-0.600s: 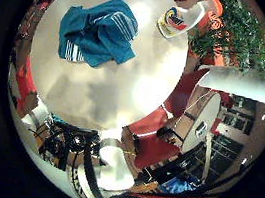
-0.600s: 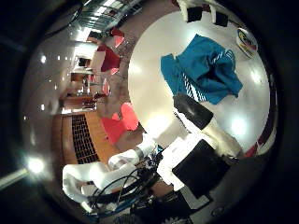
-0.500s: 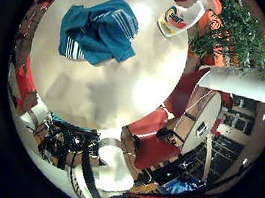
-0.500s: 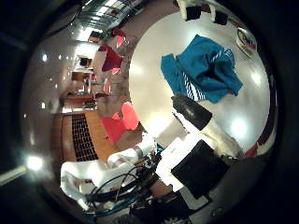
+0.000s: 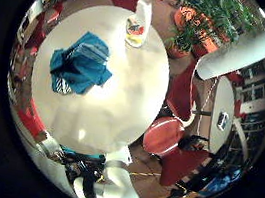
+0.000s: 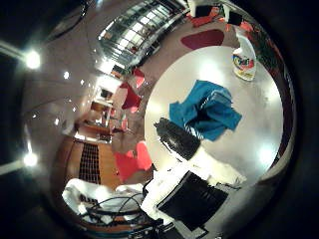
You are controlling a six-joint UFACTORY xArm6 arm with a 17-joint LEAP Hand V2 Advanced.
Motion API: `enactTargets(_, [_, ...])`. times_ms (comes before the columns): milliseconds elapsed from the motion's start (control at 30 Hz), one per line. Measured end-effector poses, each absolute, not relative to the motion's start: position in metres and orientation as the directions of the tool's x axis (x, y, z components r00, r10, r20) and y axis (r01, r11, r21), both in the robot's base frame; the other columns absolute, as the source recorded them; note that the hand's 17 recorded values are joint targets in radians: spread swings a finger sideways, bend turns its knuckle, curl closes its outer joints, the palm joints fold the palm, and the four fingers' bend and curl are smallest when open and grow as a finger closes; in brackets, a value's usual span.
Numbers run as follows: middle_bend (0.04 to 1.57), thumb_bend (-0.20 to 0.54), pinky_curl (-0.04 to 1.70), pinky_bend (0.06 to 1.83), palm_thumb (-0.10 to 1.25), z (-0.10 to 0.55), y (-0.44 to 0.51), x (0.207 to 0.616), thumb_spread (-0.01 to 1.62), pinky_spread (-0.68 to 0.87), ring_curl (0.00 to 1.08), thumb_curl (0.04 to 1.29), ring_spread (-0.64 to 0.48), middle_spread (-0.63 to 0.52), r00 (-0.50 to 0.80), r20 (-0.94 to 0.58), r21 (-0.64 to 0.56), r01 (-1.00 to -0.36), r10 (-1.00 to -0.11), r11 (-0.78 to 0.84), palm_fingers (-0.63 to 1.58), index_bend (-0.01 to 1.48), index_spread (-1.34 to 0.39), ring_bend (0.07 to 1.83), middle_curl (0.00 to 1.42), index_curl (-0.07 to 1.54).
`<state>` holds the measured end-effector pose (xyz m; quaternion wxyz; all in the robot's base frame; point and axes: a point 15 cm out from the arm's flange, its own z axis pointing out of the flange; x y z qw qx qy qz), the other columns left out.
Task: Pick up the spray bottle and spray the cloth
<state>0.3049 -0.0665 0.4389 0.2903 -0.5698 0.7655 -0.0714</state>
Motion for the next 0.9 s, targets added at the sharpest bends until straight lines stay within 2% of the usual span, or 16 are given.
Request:
enactTargets(367, [0.34,-0.019,0.36,0.42,0.51,0.416,-0.188,0.3,1.12,0.42,0.3,0.27,0.16,0.06,-0.272,-0.584,-0.5,-0.622,-0.765,0.603,0.3,0.15,-0.22,0.55,0.4,0.32])
enactTargets(667, [0.33,-0.017,0.34,0.49,0.55,0.382,-0.264,0.294,1.12,0.42,0.28,0.28,0.2,0.14,-0.246,-0.676,-0.526,-0.498,-0.694,0.689,0.19,0.15,-0.15,0.53,0.39,0.29])
enactTargets(767, [0.33,-0.02,0.34,0.5,0.56,0.36,-0.277,0.293,1.12,0.41,0.28,0.29,0.21,0.16,-0.234,-0.703,-0.512,-0.489,-0.672,0.706,0.17,0.14,-0.14,0.54,0.38,0.28])
enactTargets(900, [0.32,-0.022,0.33,0.52,0.56,0.313,-0.274,0.292,1.12,0.4,0.29,0.3,0.21,0.17,-0.243,-0.764,-0.431,-0.497,-0.598,0.753,0.15,0.15,-0.13,0.55,0.38,0.27])
